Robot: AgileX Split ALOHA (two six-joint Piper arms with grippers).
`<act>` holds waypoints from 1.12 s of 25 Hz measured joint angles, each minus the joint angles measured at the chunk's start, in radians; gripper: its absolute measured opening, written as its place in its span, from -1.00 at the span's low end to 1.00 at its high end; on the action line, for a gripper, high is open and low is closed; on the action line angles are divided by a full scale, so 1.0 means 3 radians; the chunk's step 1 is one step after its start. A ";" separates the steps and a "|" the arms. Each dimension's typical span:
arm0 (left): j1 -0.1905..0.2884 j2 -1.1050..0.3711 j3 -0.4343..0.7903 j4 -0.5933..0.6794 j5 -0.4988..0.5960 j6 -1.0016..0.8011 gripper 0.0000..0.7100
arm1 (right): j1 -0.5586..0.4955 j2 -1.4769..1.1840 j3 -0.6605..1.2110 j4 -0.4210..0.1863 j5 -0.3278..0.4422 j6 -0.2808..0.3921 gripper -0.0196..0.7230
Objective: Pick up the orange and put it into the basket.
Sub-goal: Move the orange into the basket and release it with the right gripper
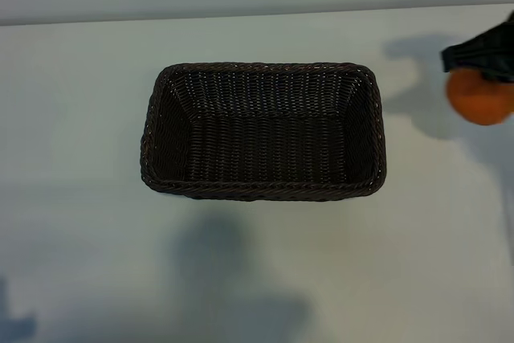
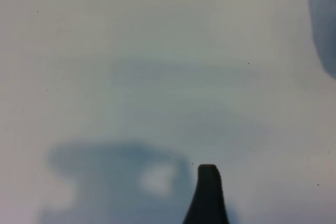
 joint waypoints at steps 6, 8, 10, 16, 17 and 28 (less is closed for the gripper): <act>0.0000 0.0000 0.0000 0.0000 0.0000 0.0000 0.67 | 0.0389 0.0013 -0.0183 0.0066 0.0025 -0.0048 -0.67; 0.0000 0.0000 0.0000 0.0000 0.0000 0.0000 0.67 | 0.0507 0.0039 -0.0227 0.0066 0.0050 -0.0052 -0.67; 0.0000 0.0000 0.0000 0.0000 0.0000 0.0000 0.67 | 0.0649 0.0058 -0.0245 0.0066 0.0066 -0.0052 -0.67; 0.0000 0.0000 0.0000 0.0000 0.0000 0.0000 0.67 | 0.1028 0.0208 -0.0259 0.0066 0.0028 -0.0062 -0.68; 0.0000 0.0000 0.0000 0.0000 0.0000 0.0000 0.67 | 0.1084 0.0232 -0.0263 0.0066 0.0003 -0.0062 -0.68; 0.0000 0.0000 0.0000 0.0000 0.0000 -0.0007 0.67 | 0.1255 0.0744 -0.0423 0.0079 -0.0356 -0.0064 -0.68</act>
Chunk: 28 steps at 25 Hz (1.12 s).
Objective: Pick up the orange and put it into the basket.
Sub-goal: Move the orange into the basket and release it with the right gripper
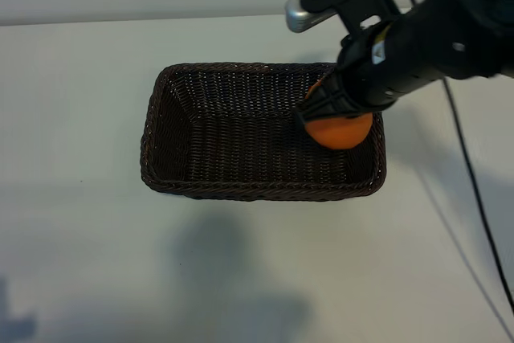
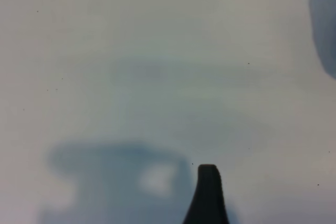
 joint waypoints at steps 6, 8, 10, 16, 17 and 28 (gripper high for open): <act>0.0000 0.0000 0.0000 0.0000 0.0000 0.0000 0.67 | 0.0000 0.0436 -0.0486 0.0050 0.0170 -0.0086 -0.68; 0.0000 0.0000 0.0000 0.0000 0.0000 0.0000 0.67 | 0.0000 0.0548 -0.0599 0.0062 0.0256 -0.0090 -0.68; 0.0000 0.0000 0.0000 0.0000 0.0000 0.0000 0.67 | 0.0000 0.0645 -0.0655 0.0091 0.0296 -0.0113 -0.68; 0.0000 0.0000 0.0000 0.0000 0.0000 0.0000 0.67 | 0.0000 0.0875 -0.0677 0.0110 0.0323 -0.0162 -0.68; 0.0000 0.0000 0.0000 0.0000 0.0000 0.0000 0.67 | 0.0000 0.0922 -0.0677 0.0110 0.0323 -0.0162 -0.69; 0.0000 0.0000 0.0000 0.0000 0.0000 0.0000 0.67 | 0.0000 0.1222 -0.0677 0.0110 0.0253 -0.0175 -0.69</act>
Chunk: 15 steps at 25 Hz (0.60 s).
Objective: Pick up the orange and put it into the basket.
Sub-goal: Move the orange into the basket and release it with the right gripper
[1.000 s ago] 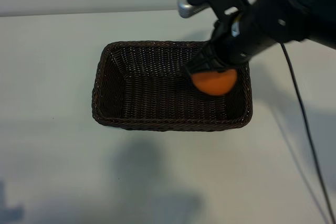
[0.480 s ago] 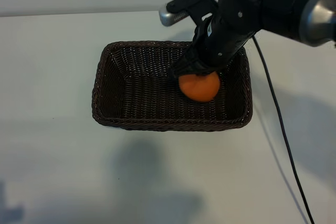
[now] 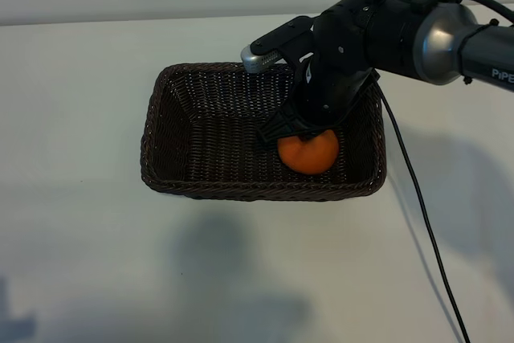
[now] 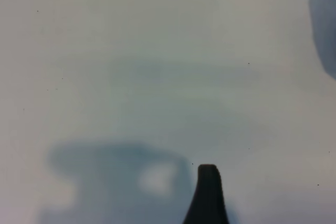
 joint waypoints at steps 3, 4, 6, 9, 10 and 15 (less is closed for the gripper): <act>0.0000 0.0000 0.0000 0.0000 0.0000 0.0000 0.67 | 0.0000 0.0000 0.0000 0.0000 -0.0038 -0.0004 -0.69; 0.0000 0.0000 0.0000 0.0000 0.0000 0.0000 0.67 | 0.0000 0.0000 0.0000 0.0000 -0.0048 -0.0004 -0.69; 0.0000 0.0000 0.0000 0.0000 0.0000 0.0000 0.67 | 0.0000 0.0000 0.0000 0.0000 -0.0057 -0.0004 -0.69; 0.0000 0.0000 0.0000 0.0000 0.0000 0.0000 0.67 | 0.0000 0.0001 0.0000 0.0000 -0.0061 -0.0005 -0.69; 0.0000 0.0000 0.0000 0.0000 0.0000 0.0008 0.67 | 0.0000 0.0001 0.0000 0.0000 -0.0061 -0.0005 -0.69; 0.0000 0.0000 0.0000 0.0000 0.0000 0.0008 0.67 | 0.0000 0.0001 0.0000 0.0000 -0.0061 -0.0008 -0.65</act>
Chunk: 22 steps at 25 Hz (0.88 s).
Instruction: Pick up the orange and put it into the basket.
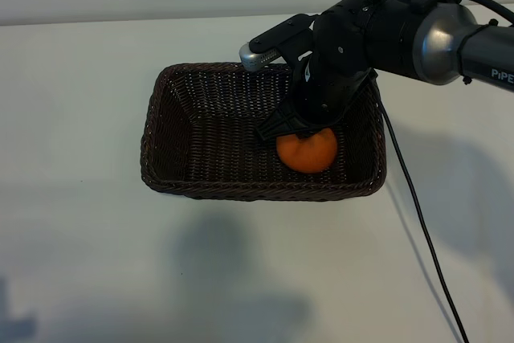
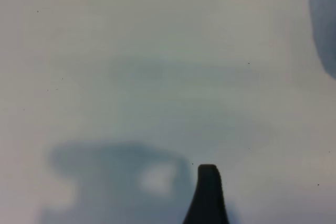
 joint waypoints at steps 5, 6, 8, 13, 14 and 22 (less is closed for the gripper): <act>0.0000 0.0000 0.0000 0.0000 0.0000 0.0000 0.67 | 0.0000 0.0000 0.0000 0.0000 0.0018 -0.0001 -0.02; 0.0000 0.0000 0.0000 0.0000 0.0000 0.0000 0.67 | 0.0000 0.0000 0.0000 0.0000 0.0032 -0.0001 0.20; 0.0000 0.0000 0.0000 0.0000 0.0000 0.0000 0.67 | 0.0000 0.0000 -0.0003 0.0000 0.0051 -0.0004 0.58; 0.0000 0.0000 0.0000 0.0000 0.0000 0.0000 0.67 | 0.0000 0.0000 -0.0006 0.0000 0.0079 -0.0004 0.94; 0.0000 0.0000 0.0000 0.0000 0.0000 0.0000 0.67 | 0.0000 0.0000 -0.0021 0.0000 0.0112 -0.0004 0.94; 0.0000 0.0000 0.0000 0.0000 0.0000 0.0000 0.67 | 0.0000 0.0000 -0.0651 -0.0030 0.0731 -0.0001 0.86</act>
